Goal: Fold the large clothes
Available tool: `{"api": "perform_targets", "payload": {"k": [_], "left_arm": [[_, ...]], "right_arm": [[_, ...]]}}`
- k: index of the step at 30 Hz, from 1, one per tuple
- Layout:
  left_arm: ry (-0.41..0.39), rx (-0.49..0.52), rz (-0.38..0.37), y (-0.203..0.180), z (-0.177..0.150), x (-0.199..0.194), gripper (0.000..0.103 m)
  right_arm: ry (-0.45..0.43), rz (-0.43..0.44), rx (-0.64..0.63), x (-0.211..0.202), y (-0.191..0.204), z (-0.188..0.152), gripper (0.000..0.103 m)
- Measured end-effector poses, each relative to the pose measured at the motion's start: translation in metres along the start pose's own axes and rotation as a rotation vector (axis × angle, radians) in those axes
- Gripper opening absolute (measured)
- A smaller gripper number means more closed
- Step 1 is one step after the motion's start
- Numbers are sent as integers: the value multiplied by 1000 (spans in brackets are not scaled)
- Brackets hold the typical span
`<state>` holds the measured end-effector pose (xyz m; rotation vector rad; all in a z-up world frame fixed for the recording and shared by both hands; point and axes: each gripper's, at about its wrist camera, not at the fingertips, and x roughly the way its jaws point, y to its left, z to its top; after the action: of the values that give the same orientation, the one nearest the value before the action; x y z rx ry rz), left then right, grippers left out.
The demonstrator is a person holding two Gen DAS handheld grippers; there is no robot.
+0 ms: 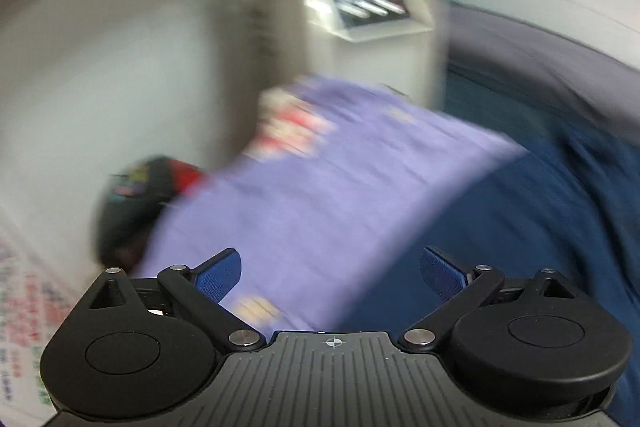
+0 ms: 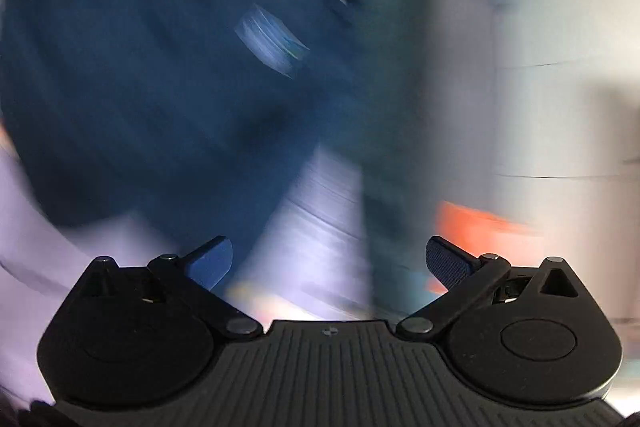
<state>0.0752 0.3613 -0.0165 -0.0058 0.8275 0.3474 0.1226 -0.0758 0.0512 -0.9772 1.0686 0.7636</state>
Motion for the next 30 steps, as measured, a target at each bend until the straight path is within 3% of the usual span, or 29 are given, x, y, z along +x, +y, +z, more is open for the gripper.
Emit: {"api": "perform_targets", "payload": {"k": [2, 3, 5, 8, 11, 15, 17, 19, 22, 24, 26, 28, 30], "left_arm": [[42, 105, -51, -27, -36, -10, 103], [66, 167, -55, -39, -56, -14, 103], [126, 269, -61, -57, -90, -15, 103], [193, 427, -49, -72, -132, -10, 103], [198, 546, 96, -68, -155, 11, 103], [204, 529, 208, -49, -136, 49, 103], [171, 532, 306, -37, -116, 70, 103], [188, 492, 393, -20, -94, 97, 103], [317, 310, 396, 21, -57, 142, 103], [302, 219, 426, 36, -38, 144, 103], [222, 163, 455, 42, -21, 130, 103], [121, 106, 353, 47, -11, 99, 103], [63, 57, 224, 43, -17, 64, 103]], "right_arm": [[77, 274, 117, 25, -14, 23, 102], [159, 363, 157, 40, -21, 33, 102], [312, 433, 194, 64, -33, 47, 102], [384, 471, 156, 71, -50, 67, 100], [429, 529, 87, 62, -60, 84, 101], [618, 461, -65, 60, -65, 87, 101], [652, 416, -82, 55, -73, 87, 101], [550, 288, -34, 47, -90, 94, 101], [214, 99, 230, 31, -115, 101, 101], [34, 81, 380, 22, -117, 92, 101], [-102, 93, 462, 19, -104, 72, 101], [-217, 113, 523, 20, -84, 43, 101], [-264, 152, 608, 32, -63, 12, 102]]}}
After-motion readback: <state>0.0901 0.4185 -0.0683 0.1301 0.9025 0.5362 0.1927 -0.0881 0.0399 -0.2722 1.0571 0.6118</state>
